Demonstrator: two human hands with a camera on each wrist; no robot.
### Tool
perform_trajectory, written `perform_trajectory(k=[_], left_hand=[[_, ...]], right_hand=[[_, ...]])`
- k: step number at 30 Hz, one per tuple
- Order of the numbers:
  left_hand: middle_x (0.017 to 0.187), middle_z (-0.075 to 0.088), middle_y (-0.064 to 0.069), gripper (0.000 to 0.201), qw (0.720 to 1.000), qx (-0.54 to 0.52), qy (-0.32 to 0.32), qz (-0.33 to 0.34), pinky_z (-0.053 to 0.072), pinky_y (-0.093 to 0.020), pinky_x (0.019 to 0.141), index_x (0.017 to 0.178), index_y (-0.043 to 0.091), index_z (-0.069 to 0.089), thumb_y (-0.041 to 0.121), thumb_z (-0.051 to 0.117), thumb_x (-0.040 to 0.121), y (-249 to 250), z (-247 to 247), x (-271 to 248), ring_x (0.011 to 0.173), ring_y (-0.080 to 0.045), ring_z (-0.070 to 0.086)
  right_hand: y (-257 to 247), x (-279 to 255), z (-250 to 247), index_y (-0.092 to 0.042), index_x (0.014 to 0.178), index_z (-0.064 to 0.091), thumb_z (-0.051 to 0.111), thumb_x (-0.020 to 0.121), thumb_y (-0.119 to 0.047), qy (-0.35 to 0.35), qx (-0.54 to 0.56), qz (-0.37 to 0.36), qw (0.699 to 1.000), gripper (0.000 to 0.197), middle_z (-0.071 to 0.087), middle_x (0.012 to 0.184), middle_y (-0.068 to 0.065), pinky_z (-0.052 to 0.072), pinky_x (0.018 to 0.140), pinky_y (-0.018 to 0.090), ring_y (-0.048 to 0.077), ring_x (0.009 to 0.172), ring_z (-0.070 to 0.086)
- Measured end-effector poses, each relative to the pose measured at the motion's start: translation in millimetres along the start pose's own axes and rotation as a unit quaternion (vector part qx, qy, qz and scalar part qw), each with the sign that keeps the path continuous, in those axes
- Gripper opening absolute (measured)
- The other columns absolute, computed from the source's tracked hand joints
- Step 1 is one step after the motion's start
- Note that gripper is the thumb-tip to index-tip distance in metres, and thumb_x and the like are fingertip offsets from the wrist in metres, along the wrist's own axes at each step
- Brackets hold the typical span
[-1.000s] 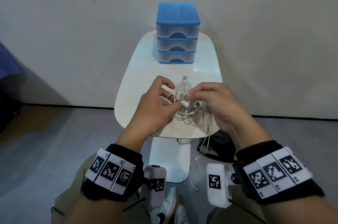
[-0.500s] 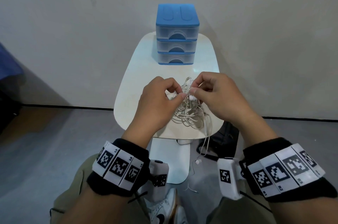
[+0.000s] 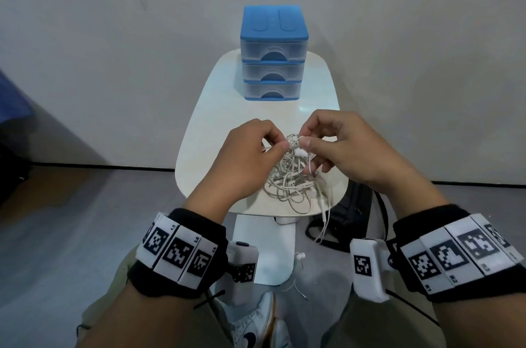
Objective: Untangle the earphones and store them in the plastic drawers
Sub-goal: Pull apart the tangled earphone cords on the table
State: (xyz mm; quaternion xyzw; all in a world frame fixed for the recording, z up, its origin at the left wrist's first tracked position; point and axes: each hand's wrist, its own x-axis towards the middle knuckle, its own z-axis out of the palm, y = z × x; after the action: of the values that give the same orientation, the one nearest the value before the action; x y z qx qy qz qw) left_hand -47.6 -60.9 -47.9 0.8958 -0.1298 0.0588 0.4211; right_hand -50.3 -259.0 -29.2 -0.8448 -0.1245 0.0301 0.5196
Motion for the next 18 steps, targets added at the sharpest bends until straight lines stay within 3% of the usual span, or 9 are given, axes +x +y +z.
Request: perform_trajectory(k=[2,5,9,11,14,18], left_hand=[[0.09,0.064,0.012,0.011,1.0,-0.003,-0.004,0.002,0.036,-0.008,0.066,0.085,0.028,0.067,0.027,0.071,0.095,0.7,-0.5,-0.8,0.074,0.005,0.051],[0.089,0.065,0.012,0.011,1.0,-0.006,-0.004,0.006,0.037,-0.01,0.066,0.084,0.028,0.067,0.027,0.073,0.094,0.6,-1.8,-2.1,0.074,0.0,0.052],[0.084,0.062,0.013,0.012,1.0,0.003,-0.004,0.02,0.035,-0.007,0.066,0.083,0.027,0.069,0.028,0.079,0.09,1.2,-3.0,-2.9,0.074,0.001,0.052],[0.083,0.061,0.013,0.012,1.0,0.008,-0.002,0.024,0.034,-0.008,0.065,0.082,0.026,0.069,0.028,0.079,0.089,1.1,-3.4,-2.1,0.073,0.005,0.051],[0.083,0.061,0.012,0.011,0.999,0.017,0.002,0.029,0.033,-0.011,0.062,0.083,0.024,0.07,0.027,0.079,0.088,0.9,-3.1,-0.7,0.07,0.008,0.051],[0.085,0.062,0.011,0.011,1.0,0.022,-0.005,0.021,0.033,-0.018,0.062,0.083,0.026,0.07,0.029,0.079,0.088,1.8,-0.6,-0.6,0.067,0.01,0.051]], right_hand=[[0.9,0.1,0.1,-0.004,0.095,0.065,0.069,0.098,-0.01,-0.005,0.023,0.015,1.0,0.007,0.067,0.093,0.026,0.045,0.045,0.025,0.03,0.063,0.075],[3.5,0.2,-1.1,-0.002,0.096,0.067,0.07,0.096,-0.01,-0.011,0.04,0.023,0.999,0.008,0.071,0.093,0.021,0.039,0.043,0.024,0.03,0.065,0.076],[6.3,1.5,-1.9,0.001,0.095,0.07,0.069,0.096,-0.005,-0.01,0.071,0.027,0.997,0.006,0.07,0.091,0.022,0.048,0.051,0.023,0.023,0.063,0.072],[8.2,2.6,-2.5,0.003,0.099,0.071,0.062,0.099,-0.001,-0.012,0.115,0.045,0.992,0.009,0.068,0.086,0.02,0.05,0.055,0.023,0.021,0.063,0.069],[9.5,2.5,-5.8,0.004,0.106,0.071,0.053,0.101,0.008,-0.014,0.172,0.074,0.982,0.019,0.068,0.092,0.019,0.052,0.056,0.022,0.022,0.064,0.07],[8.6,-0.3,-8.3,0.005,0.106,0.071,0.064,0.092,0.012,-0.015,0.164,0.069,0.984,0.017,0.068,0.096,0.022,0.053,0.058,0.02,0.022,0.067,0.072]])
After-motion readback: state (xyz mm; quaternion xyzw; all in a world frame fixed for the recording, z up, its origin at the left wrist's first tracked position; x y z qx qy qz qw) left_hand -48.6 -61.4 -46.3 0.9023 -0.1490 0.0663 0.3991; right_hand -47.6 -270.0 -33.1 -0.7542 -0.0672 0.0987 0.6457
